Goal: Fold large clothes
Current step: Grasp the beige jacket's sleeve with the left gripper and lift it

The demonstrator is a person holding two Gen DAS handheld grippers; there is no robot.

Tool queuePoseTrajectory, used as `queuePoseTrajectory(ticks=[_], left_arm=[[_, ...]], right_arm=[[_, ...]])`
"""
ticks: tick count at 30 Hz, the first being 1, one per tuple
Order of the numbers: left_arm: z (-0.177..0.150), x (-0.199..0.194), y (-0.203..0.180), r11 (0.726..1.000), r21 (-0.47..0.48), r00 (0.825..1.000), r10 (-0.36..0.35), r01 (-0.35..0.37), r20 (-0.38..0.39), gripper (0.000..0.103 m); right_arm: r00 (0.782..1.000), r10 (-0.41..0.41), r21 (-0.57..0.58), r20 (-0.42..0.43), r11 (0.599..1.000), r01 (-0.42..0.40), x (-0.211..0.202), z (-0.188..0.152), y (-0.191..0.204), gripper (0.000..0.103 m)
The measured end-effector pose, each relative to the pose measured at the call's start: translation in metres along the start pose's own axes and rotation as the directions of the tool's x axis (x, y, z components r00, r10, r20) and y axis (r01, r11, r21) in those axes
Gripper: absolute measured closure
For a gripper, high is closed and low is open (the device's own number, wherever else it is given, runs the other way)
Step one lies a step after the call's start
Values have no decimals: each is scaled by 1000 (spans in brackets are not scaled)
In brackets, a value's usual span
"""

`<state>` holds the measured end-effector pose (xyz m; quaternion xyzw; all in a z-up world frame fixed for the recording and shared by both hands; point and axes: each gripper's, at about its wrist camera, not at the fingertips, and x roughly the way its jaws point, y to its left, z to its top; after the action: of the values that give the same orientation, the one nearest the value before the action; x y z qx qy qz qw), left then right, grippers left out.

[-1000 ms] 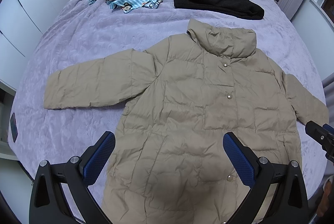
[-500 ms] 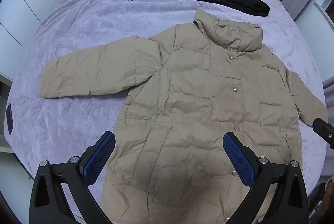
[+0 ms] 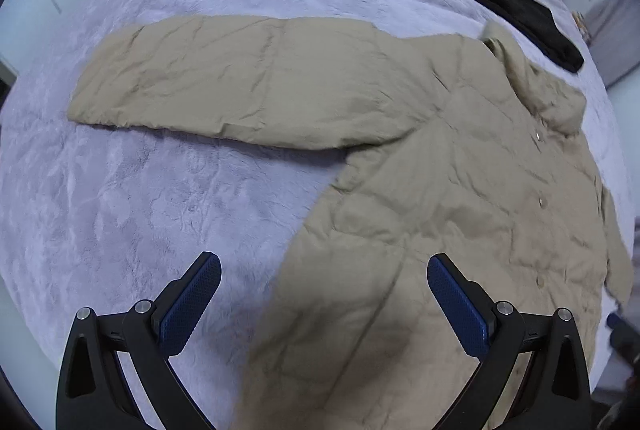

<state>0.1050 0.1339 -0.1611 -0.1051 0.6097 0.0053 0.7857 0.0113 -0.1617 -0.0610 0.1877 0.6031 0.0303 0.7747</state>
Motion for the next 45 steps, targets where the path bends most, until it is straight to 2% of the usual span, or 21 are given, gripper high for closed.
queuePoseTrajectory(ticks=[2, 5, 10, 13, 16, 18, 19, 20, 21, 22, 23, 25, 27, 29, 30, 31, 33, 35, 37, 40, 45], left_arm=[[17, 17, 35, 994, -100, 998, -49, 52, 33, 0], [40, 40, 83, 967, -221, 989, -110, 129, 96, 0], [70, 80, 155, 895, -389, 973, -164, 216, 163, 0], [89, 88, 180, 850, -446, 956, -198, 278, 218, 0], [116, 89, 186, 854, -446, 951, -158, 266, 264, 0], [134, 89, 184, 871, -441, 954, -96, 218, 283, 13], [142, 89, 181, 880, -434, 956, -70, 194, 286, 46], [148, 90, 180, 888, -415, 955, -82, 200, 284, 82], [152, 92, 179, 884, -397, 948, -134, 246, 289, 95], [156, 90, 180, 879, -396, 942, -152, 267, 300, 97], [157, 82, 176, 890, -382, 941, -129, 249, 312, 97], [159, 59, 159, 934, -302, 933, -76, 190, 352, 97], [160, 35, 139, 962, -223, 919, -59, 156, 389, 97], [159, 11, 120, 979, -142, 901, -74, 148, 427, 97], [157, -1, 110, 984, -98, 890, -93, 152, 446, 97], [156, -11, 99, 986, -58, 881, -110, 153, 460, 97], [154, -27, 77, 987, 14, 866, -147, 160, 478, 97], [152, -39, 54, 981, 82, 853, -193, 175, 486, 97], [146, -47, 28, 969, 152, 843, -243, 192, 479, 97], [136, -49, -6, 948, 236, 836, -301, 212, 458, 97], [123, -42, -67, 911, 312, 834, -382, 269, 398, 97]], right_arm=[[999, -34, -37, -42, 999, 32, 23, -9, 6, 0], [994, -35, -29, -106, 999, 32, 51, -17, 5, 0], [992, -3, 5, -128, 1000, 4, 77, -21, 7, 0], [991, 7, -2, -131, 1000, -7, 92, -18, 10, 0], [994, 16, -8, -107, 1000, -17, 104, -9, 15, 0], [996, 25, -14, -87, 1000, -26, 109, 2, 20, 0], [996, 32, -19, -78, 999, -33, 112, 7, 23, 0], [997, 37, -26, -70, 999, -39, 115, 13, 26, 0], [997, 40, -34, -63, 999, -42, 118, 18, 30, 0], [997, 47, -43, -55, 998, -49, 121, 25, 33, 0], [997, 55, -52, -47, 997, -57, 123, 30, 39, 0], [997, 71, -70, -26, 995, -72, 128, 45, 49, 0], [996, 93, -80, 5, 992, -93, 133, 60, 59, 0], [993, 111, -76, 47, 991, -108, 138, 71, 70, 9], [990, 128, -67, 60, 990, -124, 144, 79, 75, 35], [987, 151, -52, 49, 987, -149, 152, 86, 80, 67], [972, 236, 13, 8, 972, -236, 176, 101, 88, 82], [961, 277, 43, 7, 960, -277, 195, 107, 96, 82], [958, 288, 15, -6, 958, -287, 216, 111, 111, 83], [950, 298, 5, -92, 954, -299, 252, 109, 124, 83], [928, 346, 16, -136, 938, -347, 247, 113, 114, 83]])
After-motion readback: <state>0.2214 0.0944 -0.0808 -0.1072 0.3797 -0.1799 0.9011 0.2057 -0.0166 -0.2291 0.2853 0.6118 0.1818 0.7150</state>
